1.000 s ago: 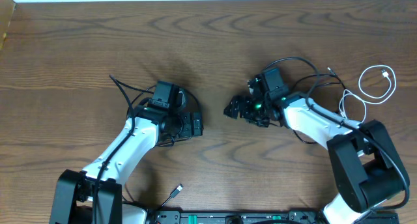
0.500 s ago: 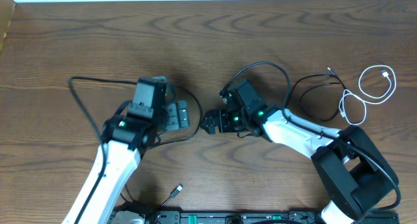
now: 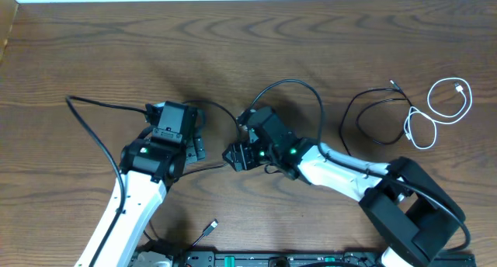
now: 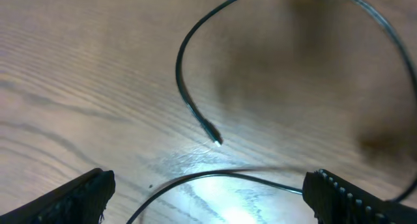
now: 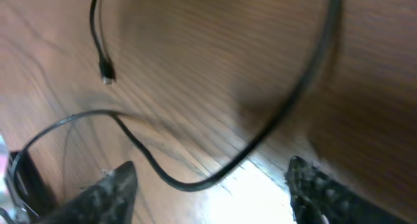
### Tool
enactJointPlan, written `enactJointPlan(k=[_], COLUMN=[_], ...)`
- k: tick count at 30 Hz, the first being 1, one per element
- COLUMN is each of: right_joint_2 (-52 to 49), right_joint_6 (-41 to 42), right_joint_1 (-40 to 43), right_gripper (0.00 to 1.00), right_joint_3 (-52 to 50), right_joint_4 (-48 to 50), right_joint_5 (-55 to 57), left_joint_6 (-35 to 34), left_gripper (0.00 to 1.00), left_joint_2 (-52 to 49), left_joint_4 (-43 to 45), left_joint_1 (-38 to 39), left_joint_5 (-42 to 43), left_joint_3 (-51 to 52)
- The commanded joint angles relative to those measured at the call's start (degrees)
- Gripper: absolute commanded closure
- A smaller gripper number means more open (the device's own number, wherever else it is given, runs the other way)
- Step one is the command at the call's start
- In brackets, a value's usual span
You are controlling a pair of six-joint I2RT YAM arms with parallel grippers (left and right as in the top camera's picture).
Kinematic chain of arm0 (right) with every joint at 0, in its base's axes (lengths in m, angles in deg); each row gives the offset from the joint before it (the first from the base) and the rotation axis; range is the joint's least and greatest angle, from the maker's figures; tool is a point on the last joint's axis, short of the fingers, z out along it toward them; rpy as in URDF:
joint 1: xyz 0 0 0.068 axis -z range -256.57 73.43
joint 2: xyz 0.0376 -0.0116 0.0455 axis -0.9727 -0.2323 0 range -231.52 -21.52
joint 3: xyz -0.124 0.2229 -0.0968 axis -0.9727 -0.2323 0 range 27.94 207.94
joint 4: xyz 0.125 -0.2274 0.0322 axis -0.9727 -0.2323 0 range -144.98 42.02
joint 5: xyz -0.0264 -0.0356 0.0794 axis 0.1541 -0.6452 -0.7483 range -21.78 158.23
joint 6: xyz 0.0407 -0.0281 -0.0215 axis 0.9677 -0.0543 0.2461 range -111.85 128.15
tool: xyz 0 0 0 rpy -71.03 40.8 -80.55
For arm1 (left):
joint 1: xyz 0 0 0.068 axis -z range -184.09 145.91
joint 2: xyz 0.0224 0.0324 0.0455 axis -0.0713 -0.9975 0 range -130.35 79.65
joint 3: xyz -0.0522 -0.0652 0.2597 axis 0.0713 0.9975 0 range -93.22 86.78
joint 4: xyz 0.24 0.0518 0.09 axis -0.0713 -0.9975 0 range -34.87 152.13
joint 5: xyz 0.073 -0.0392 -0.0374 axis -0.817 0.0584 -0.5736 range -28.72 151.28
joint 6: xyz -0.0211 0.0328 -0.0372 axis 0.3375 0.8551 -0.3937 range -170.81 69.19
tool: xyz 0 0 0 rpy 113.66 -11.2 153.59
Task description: Untangle cables
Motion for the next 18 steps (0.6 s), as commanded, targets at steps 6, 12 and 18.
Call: enactJointPlan(k=[6, 12, 18], right_joint_2=[-3.89, -7.63, -7.87], right_joint_6=[1.57, 2.93, 2.51], right_joint_1=[-2.14, -2.10, -0.66], right_gripper=[0.53, 0.66, 0.99], right_joint_3=[-0.44, -0.44, -0.44], right_joint_4=[2.16, 3.45, 0.94], right_joint_5=[7.45, 10.38, 12.68], left_joint_6=[-1.53, -4.09, -4.09], left_gripper=[0.02, 0.02, 0.02], left_joint_2=[-5.66, -9.44, -11.89], left_joint_4=[0.00, 1.57, 2.58], left_joint_1=[-0.17, -0.17, -0.17], left_joint_5=[-0.04, 1.27, 1.27], left_joint_3=[1.16, 1.16, 1.16])
